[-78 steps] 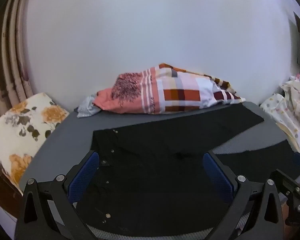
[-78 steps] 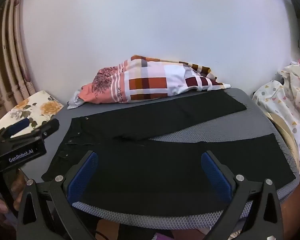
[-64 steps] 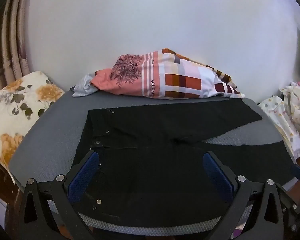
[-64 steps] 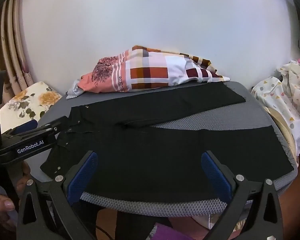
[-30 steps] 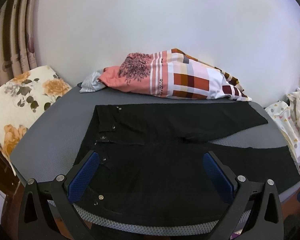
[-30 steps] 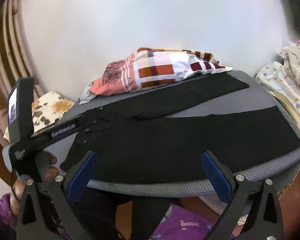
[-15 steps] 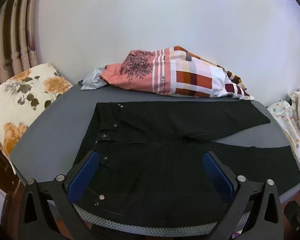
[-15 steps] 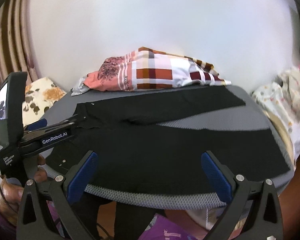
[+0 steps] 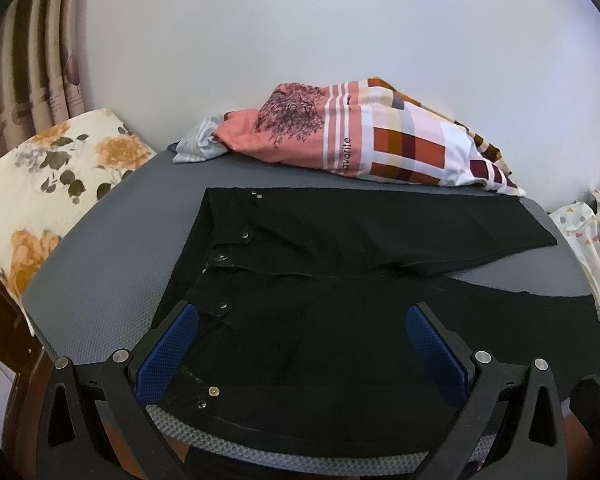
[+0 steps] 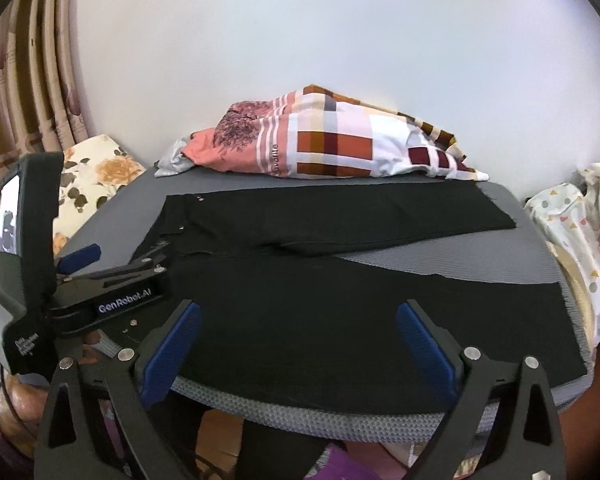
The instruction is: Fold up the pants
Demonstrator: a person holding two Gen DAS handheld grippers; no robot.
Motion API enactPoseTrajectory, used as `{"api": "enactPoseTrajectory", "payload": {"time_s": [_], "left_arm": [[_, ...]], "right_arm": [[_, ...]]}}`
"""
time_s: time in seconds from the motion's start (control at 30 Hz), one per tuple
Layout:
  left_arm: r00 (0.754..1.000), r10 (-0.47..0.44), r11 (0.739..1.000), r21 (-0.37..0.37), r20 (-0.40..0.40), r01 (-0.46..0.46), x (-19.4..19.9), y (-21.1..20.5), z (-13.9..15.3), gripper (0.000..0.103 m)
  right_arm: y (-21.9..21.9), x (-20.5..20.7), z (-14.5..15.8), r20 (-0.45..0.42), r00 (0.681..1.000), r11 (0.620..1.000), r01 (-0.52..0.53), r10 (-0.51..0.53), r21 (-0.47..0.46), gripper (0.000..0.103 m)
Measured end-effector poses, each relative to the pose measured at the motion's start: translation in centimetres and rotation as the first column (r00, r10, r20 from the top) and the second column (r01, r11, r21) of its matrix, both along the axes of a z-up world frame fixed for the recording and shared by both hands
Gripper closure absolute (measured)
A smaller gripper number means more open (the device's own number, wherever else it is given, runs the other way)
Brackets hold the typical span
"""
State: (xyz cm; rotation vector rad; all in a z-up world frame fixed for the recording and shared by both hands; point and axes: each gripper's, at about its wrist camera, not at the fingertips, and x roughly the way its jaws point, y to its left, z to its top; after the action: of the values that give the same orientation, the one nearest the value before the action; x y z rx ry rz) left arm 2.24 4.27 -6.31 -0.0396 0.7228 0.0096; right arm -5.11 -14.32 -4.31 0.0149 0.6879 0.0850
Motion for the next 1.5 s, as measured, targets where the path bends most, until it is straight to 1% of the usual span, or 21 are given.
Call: {"api": "enactPoseTrajectory", "payload": {"time_s": [0.1,0.27,0.33,0.9,1.0,1.1,1.23,1.33,1.4,1.5], "left_arm": [[1.0,0.014,1.0,0.001,-0.015,-0.014,0.4,0.4,-0.4,0.0],[0.999,0.03,1.0,0.004,-0.037,-0.03,0.8,0.9,-1.1,0.0],[0.998,0.038,0.999,0.01,-0.044,-0.037,1.0,1.0,-1.4,0.0],[0.993,0.071,0.997,0.025,-0.091,-0.069,2.2,2.2,-3.0,0.0],[0.993,0.04,0.999,0.018,-0.112,-0.038,2.6,2.2,-3.3,0.0],[0.987,0.024,1.0,0.0,-0.157,-0.024,3.9,3.3,-3.3,0.0],[0.979,0.065,0.994,-0.069,-0.192,-0.08,6.1,6.7,-3.2,0.0],[0.975,0.09,0.989,-0.098,-0.204,-0.112,8.6,9.8,-3.2,0.0],[0.976,0.077,0.989,-0.11,-0.206,-0.101,10.6,11.5,-3.4,0.001],[0.979,0.023,0.991,-0.124,-0.2,-0.049,14.3,13.5,-4.1,0.001]], "right_arm": [[0.2,0.5,-0.1,-0.006,1.0,1.0,-0.008,0.008,0.003,0.008],[0.8,1.4,-0.5,-0.031,0.999,1.0,-0.026,0.026,0.006,0.016],[0.8,1.7,-0.7,-0.038,0.999,1.0,-0.028,0.028,0.003,0.017],[0.9,3.3,-2.4,-0.107,0.994,0.999,-0.023,0.026,0.034,0.018],[1.0,3.7,-2.8,-0.121,0.992,0.999,-0.028,0.032,0.035,0.018],[1.0,4.3,-3.3,-0.147,0.989,0.999,-0.027,0.033,0.041,0.018],[0.6,5.0,-4.0,-0.167,0.986,0.998,-0.019,0.028,0.056,0.018],[0.3,5.6,-4.6,-0.184,0.983,0.998,-0.014,0.025,0.062,0.018],[0.2,6.1,-5.1,-0.198,0.98,0.998,-0.012,0.025,0.067,0.018],[0.1,7.0,-6.0,-0.224,0.974,0.997,-0.011,0.026,0.07,0.018]]}}
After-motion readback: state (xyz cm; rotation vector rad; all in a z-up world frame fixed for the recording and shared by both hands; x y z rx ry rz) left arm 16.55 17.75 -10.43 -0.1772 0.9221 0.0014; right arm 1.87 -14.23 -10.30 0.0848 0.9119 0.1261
